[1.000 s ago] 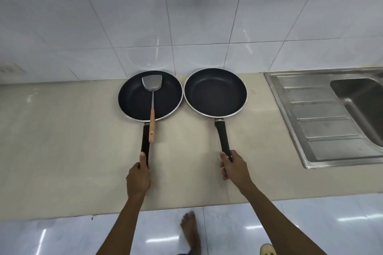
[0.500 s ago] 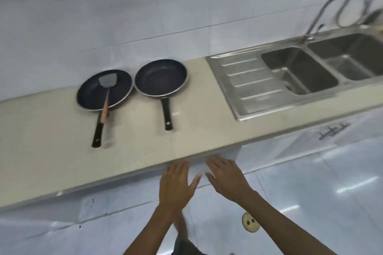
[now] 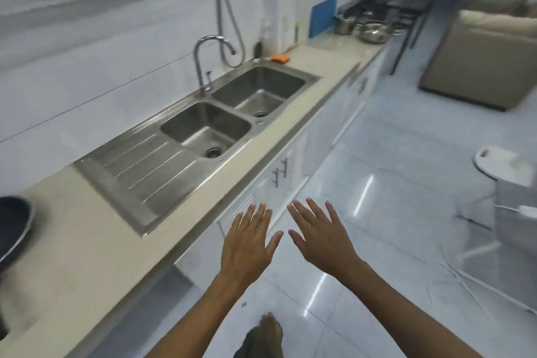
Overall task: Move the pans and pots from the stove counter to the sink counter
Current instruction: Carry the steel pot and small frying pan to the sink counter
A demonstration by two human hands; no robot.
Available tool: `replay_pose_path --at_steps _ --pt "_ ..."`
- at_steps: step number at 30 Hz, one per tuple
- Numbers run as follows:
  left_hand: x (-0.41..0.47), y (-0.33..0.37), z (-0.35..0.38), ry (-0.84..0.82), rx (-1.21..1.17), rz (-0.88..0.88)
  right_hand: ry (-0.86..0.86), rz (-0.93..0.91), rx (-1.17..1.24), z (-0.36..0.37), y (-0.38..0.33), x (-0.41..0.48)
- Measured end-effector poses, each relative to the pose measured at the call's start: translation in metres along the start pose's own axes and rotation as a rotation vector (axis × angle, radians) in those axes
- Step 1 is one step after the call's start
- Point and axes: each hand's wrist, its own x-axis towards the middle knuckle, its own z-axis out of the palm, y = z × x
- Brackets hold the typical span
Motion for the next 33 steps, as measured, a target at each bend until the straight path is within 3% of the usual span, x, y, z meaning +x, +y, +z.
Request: replay_pose_path --at_steps 6,13,25,33 --pt "0.146 0.081 0.013 0.038 -0.048 0.174 0.039 0.244 -0.011 -0.029 0.131 0.033" --pt "0.337 0.163 0.038 0.014 -0.074 0.246 0.042 0.378 -0.002 -0.048 0.299 0.120" --pt "0.623 0.288 0.068 0.006 -0.047 0.377 0.076 0.460 -0.003 -0.052 0.559 0.251" --pt "0.810 0.388 0.118 -0.012 -0.030 0.301 0.023 0.443 0.029 -0.044 0.767 0.339"
